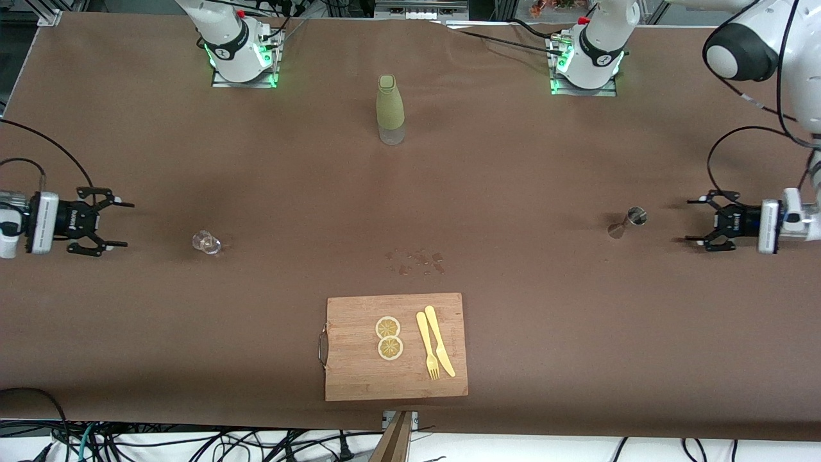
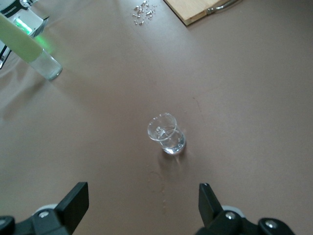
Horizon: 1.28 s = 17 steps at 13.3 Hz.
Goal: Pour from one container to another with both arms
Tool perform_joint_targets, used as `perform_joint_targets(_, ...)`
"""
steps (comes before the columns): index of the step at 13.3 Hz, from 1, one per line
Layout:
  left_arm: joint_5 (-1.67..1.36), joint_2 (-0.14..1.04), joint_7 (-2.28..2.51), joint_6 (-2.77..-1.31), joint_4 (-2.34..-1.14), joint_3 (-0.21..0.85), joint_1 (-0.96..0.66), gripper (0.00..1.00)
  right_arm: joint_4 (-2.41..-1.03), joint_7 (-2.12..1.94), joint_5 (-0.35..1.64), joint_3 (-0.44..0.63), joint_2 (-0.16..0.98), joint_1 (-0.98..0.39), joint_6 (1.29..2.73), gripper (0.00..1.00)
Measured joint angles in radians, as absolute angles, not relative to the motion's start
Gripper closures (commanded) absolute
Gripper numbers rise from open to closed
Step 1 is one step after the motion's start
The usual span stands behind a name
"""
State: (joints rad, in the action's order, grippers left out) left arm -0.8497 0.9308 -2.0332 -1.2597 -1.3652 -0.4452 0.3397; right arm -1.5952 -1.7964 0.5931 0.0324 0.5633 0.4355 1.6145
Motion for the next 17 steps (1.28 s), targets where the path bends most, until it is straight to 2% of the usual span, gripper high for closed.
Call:
perform_joint_targets(3,-0.685,0.800,-1.631,-1.259,-1.311,-0.445,0.316,0.00,-1.590,-1.532,0.477,0.027,0.457,0.396,1.564,0.00)
perform_joint_targets(8,-0.437,0.550,-0.999,-1.259,-1.299,-0.430,0.201,0.00,-1.527,-1.064,0.284,0.024,0.319,0.293,1.418,0.00)
perform_joint_targets(11,-0.220,0.428,-0.742,-1.326,-1.298,-0.289,0.152,0.00,-1.493,-0.840,0.163,0.023,0.265,0.201,1.365,0.00)
perform_joint_targets(15,-0.101,0.306,-0.657,-1.477,-1.298,-0.235,0.078,0.00,-1.511,-0.426,-0.007,0.023,0.176,0.062,1.373,0.00)
perform_joint_targets(17,-0.100,0.273,-0.624,-1.511,-1.298,-0.232,0.062,0.00,-1.597,-0.290,-0.031,0.023,0.111,0.020,1.481,0.00)
